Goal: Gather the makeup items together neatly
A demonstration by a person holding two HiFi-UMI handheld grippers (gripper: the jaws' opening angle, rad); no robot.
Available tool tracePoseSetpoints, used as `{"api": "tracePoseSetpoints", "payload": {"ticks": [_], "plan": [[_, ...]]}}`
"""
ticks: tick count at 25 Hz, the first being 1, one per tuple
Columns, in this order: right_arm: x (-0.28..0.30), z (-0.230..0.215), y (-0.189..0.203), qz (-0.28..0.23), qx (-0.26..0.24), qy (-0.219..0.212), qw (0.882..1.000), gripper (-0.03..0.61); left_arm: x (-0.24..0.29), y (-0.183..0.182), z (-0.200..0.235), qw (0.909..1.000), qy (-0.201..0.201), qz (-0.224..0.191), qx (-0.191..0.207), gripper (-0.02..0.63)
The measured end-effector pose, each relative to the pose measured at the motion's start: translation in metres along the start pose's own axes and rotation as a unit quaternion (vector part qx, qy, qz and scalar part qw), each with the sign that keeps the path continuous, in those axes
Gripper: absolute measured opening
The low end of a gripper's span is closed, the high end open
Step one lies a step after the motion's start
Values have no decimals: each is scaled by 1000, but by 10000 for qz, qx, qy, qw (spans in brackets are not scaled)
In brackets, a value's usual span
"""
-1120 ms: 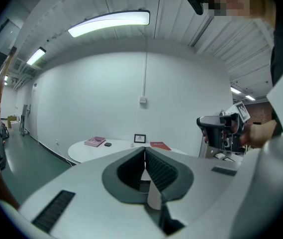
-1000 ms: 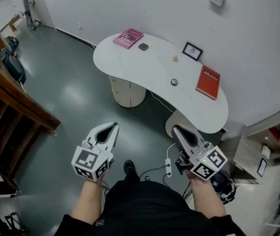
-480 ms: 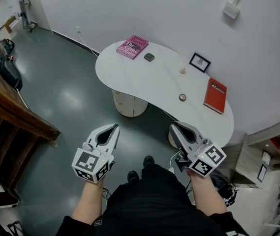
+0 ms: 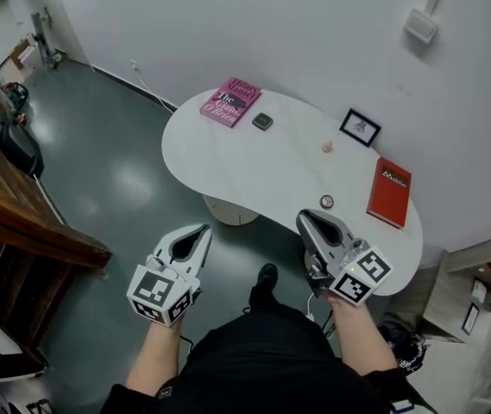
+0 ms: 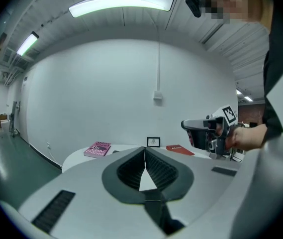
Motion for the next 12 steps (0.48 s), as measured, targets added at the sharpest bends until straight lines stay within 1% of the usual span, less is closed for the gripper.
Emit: {"api": "tracePoseSetpoints", "payload": {"ticks": [3, 7, 9, 12], "plan": [[27, -37, -15, -78, 59, 55, 9999, 38, 40, -19, 26, 9999, 50, 52, 74, 12], [58, -82, -39, -186, 65, 26, 9998, 38, 102, -48, 61, 9996, 161, 77, 234, 12], [69, -102, -47, -194, 69, 52, 9998, 38, 129, -56, 72, 9994, 258, 75, 232, 12], [81, -124, -51, -187, 141, 192, 9995, 38, 161, -59, 85, 9986, 426, 184, 250, 12]]}}
Point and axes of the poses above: the fingertips, and each gripper's own axes: x forward along the fingers, z to its left, y out of its underside, the point moved 9 cm from there along -x, backward along the fingers, and after that the axes turned 14 degrees about y, right-handed, at the moved point
